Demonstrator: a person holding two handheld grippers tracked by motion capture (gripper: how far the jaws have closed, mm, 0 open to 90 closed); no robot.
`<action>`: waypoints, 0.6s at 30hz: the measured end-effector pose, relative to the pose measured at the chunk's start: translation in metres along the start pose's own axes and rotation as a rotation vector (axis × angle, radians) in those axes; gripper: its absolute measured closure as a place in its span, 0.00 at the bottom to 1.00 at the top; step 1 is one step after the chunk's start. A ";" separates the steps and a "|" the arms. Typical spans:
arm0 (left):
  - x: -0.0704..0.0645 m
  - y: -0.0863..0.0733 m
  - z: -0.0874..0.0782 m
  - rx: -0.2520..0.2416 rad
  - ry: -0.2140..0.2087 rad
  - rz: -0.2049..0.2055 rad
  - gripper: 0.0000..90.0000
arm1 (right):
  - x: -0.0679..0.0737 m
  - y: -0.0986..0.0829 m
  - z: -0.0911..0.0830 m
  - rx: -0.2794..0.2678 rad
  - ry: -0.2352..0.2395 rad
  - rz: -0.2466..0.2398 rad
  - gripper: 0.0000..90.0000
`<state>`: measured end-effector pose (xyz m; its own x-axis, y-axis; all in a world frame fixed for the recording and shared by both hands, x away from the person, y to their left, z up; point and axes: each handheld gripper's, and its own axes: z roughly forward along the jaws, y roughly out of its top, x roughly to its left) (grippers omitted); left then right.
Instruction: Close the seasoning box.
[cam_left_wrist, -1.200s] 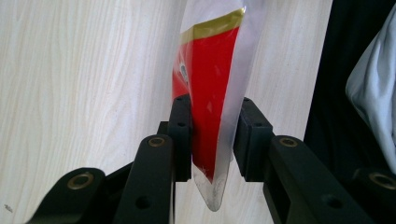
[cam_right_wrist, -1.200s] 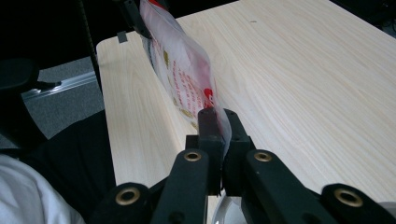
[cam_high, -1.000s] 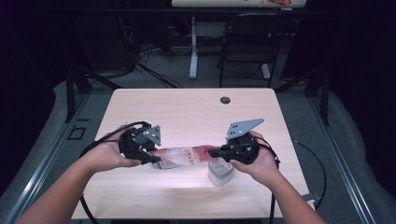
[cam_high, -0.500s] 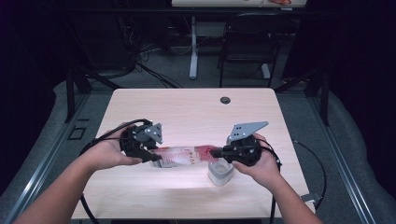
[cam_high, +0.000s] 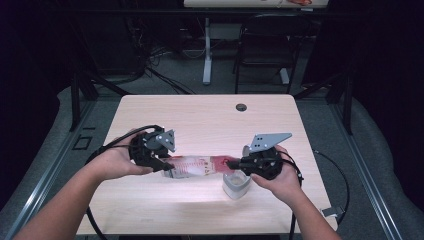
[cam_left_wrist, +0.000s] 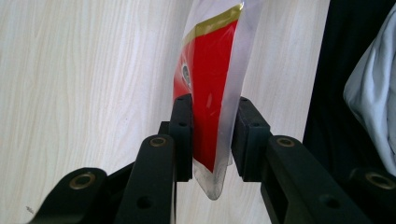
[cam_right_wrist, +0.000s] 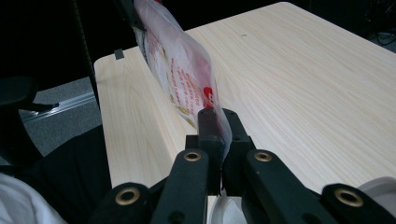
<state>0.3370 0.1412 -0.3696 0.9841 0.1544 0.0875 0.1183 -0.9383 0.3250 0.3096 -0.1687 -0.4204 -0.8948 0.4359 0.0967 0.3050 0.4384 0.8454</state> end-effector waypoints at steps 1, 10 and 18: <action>0.000 0.000 0.000 -0.001 0.001 -0.001 0.81 | 0.000 -0.001 0.000 -0.006 0.000 0.001 0.99; 0.000 0.005 -0.003 0.014 0.003 0.007 0.81 | -0.001 -0.007 -0.001 -0.047 -0.003 0.008 0.99; 0.000 0.009 -0.005 0.022 0.007 0.008 0.81 | -0.002 -0.014 -0.002 -0.088 -0.003 0.023 0.99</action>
<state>0.3369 0.1339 -0.3615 0.9842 0.1486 0.0964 0.1131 -0.9462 0.3031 0.3064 -0.1773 -0.4315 -0.8871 0.4470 0.1151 0.2951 0.3575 0.8861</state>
